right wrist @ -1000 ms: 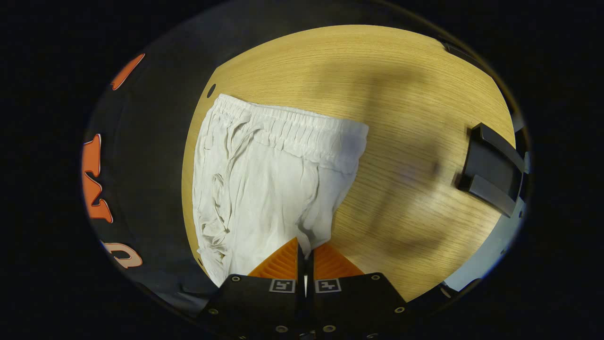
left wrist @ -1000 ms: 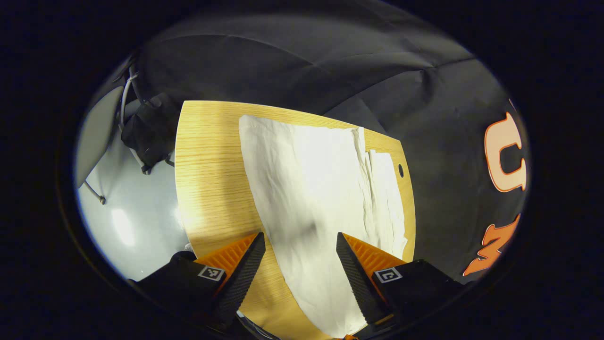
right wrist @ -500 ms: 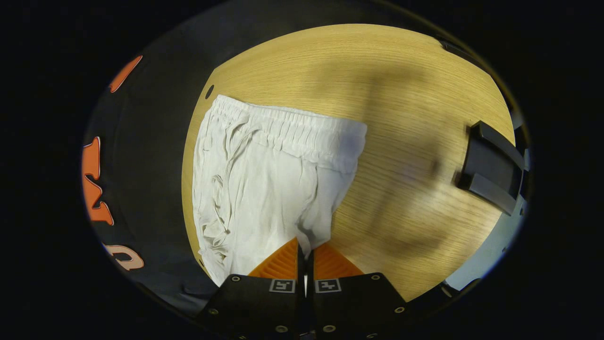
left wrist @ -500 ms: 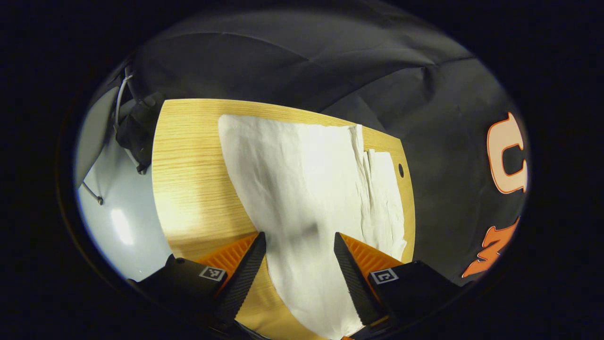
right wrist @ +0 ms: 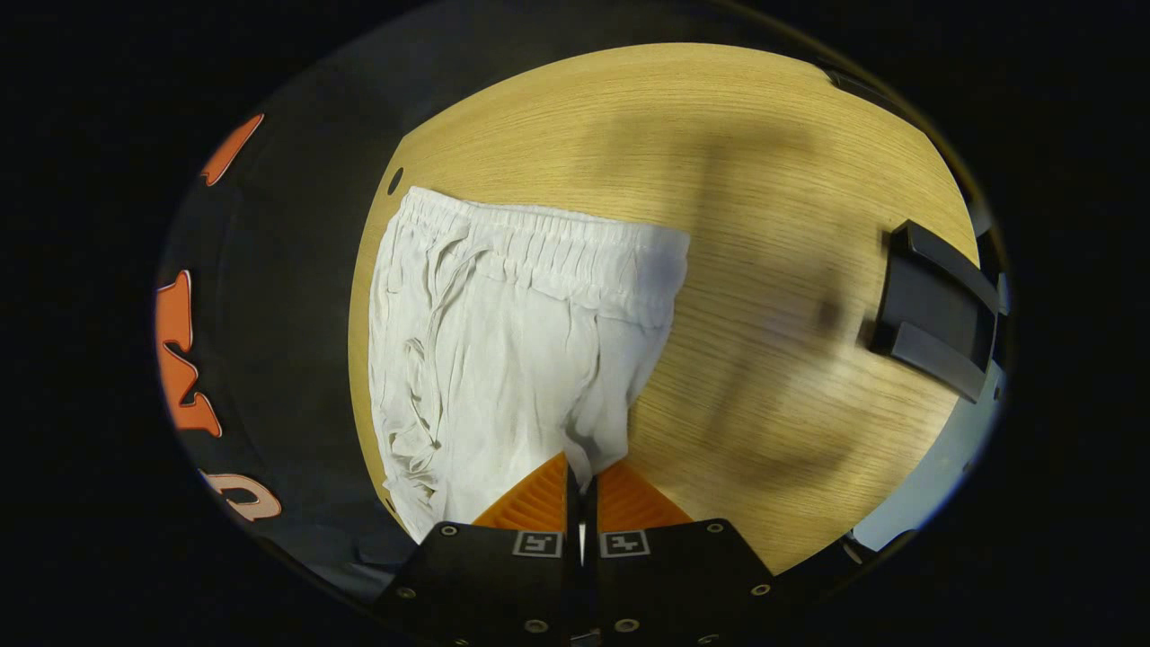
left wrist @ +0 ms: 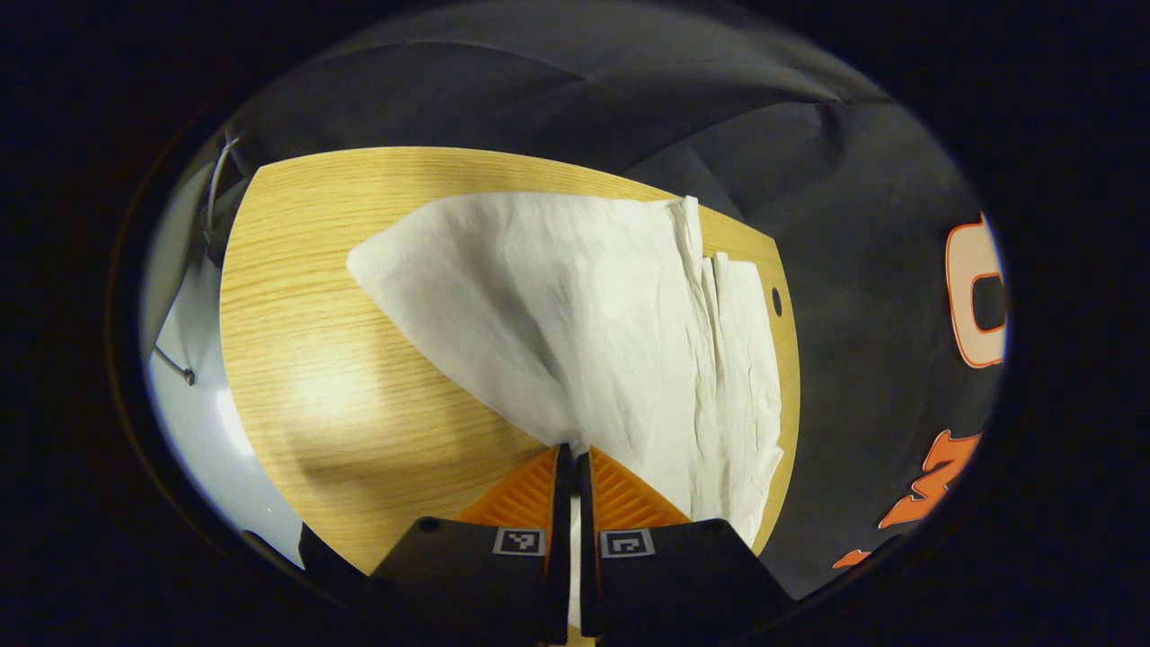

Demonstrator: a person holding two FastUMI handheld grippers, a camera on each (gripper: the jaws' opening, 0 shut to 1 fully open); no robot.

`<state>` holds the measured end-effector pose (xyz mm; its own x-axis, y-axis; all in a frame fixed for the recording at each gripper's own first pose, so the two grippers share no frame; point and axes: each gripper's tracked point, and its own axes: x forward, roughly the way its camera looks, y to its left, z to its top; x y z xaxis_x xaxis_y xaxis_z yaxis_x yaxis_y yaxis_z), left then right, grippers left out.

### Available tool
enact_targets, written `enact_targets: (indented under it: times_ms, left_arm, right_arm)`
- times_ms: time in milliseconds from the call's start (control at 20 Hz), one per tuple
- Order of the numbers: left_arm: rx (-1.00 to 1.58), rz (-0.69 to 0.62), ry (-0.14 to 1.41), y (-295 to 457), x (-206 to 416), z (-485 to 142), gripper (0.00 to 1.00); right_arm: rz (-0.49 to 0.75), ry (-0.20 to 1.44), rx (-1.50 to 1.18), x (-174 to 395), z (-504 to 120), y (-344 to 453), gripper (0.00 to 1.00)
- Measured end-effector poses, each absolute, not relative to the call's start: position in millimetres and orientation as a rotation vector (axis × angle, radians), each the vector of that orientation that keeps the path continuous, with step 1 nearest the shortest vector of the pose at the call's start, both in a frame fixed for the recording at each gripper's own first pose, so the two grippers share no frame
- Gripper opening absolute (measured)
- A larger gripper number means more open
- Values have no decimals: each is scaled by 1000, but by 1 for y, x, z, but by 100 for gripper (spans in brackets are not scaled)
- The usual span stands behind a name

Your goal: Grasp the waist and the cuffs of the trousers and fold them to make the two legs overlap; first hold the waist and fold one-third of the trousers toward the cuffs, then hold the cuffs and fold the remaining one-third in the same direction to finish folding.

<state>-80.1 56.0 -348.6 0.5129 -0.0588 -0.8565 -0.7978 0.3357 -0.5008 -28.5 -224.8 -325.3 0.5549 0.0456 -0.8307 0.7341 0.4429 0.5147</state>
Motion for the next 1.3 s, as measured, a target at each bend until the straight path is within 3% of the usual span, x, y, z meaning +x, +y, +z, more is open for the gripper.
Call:
enact_targets:
  times_ms: [100,350,450,550,800,1300]
  left_arm:
    - [-1138,566,928,55,-77,-347,4]
    - [-1120,484,930,55,-69,-334,4]
    - [-1106,440,918,57,-68,-315,4]
    - [-1084,394,899,64,-60,-296,4]
    - [-1058,253,847,57,-17,-249,4]
    - [-985,119,798,36,100,-213,4]
  right_arm:
    - [-499,892,1025,-27,-322,-225,1]
    - [-498,849,1031,-29,-306,-222,1]
    - [-497,828,1019,-30,-296,-222,5]
    - [-490,794,1029,-29,-282,-219,1]
    - [-475,720,1036,-15,-247,-211,1]
    - [-379,669,910,92,-173,-187,1]
